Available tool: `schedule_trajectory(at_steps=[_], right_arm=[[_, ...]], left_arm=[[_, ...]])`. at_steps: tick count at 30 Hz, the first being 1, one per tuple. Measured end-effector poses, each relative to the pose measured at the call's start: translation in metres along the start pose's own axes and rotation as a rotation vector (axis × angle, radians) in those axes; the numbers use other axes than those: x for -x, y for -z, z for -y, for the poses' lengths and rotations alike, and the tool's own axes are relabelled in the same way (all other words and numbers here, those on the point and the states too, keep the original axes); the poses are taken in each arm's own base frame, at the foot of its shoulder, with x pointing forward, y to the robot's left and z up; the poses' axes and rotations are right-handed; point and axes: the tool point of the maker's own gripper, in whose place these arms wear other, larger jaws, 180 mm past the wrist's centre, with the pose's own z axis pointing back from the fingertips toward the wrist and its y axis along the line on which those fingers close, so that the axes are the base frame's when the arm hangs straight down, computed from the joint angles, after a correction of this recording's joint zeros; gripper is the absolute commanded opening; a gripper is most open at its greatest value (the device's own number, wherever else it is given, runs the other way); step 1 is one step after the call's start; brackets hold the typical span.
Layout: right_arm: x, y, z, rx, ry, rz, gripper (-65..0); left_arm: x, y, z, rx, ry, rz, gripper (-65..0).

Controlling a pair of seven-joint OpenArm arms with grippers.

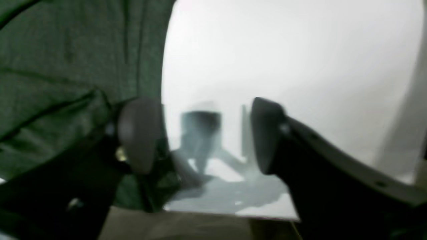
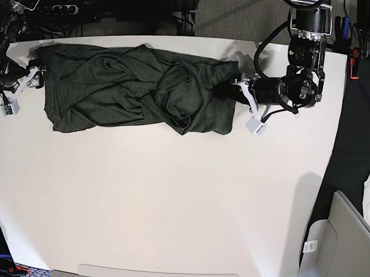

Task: Fold the T-shirt properly
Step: 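Grasp the strip's opposite end with the right gripper and pull it inward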

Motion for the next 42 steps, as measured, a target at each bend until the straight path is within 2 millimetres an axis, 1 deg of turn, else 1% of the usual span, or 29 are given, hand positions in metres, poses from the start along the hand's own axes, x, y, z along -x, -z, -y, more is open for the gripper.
schedule_trajectory(at_steps=[2,4,7,11,16,21,24,29,32,39,40,42], right_arm=[[-0.003,0.002,-0.004,-0.022,0.007,0.015,-12.5],[-0.002,0.006,-0.009,-0.069,0.035,0.027,-12.3],[0.010,0.017,-0.017,-0.135,0.094,0.010,-12.3],[0.009,0.023,-0.017,-0.179,0.143,0.039,-12.3],[0.003,0.028,-0.026,-0.201,0.169,0.070,-12.3],[-0.005,0.032,-0.046,-0.255,0.190,0.086,-12.3],[-0.011,0.032,-0.053,-0.267,0.188,0.098,-12.3],[-0.013,0.030,-0.064,-0.278,0.175,0.102,-12.3],[-0.017,0.028,-0.079,-0.326,0.191,0.132,-12.3],[-0.013,0.025,-0.090,-0.379,0.214,0.150,-12.5],[-0.012,0.024,-0.093,-0.393,0.220,0.155,-13.2],[-0.011,0.023,-0.096,-0.409,0.228,0.162,-17.7]], left_arm=[[0.000,0.000,0.000,0.000,0.000,0.000,-57.9],[0.000,0.000,0.000,0.000,0.000,0.000,-57.9],[0.000,0.001,0.001,0.003,0.000,0.001,-57.9],[0.000,0.001,0.001,0.004,-0.001,0.001,-57.9],[0.000,0.001,0.002,0.005,-0.001,0.001,-57.9],[0.000,0.001,0.002,0.005,-0.001,0.002,-57.9],[0.000,0.001,0.002,0.005,-0.001,0.001,-57.9],[0.000,0.001,0.002,0.005,-0.002,0.002,-57.9],[0.000,0.002,0.002,0.006,-0.002,0.002,-57.9],[-0.001,0.007,0.008,0.021,-0.009,0.007,-57.9],[-0.001,0.007,0.008,0.021,-0.009,0.007,-57.9],[-0.001,0.007,0.008,0.020,-0.008,0.007,-57.9]])
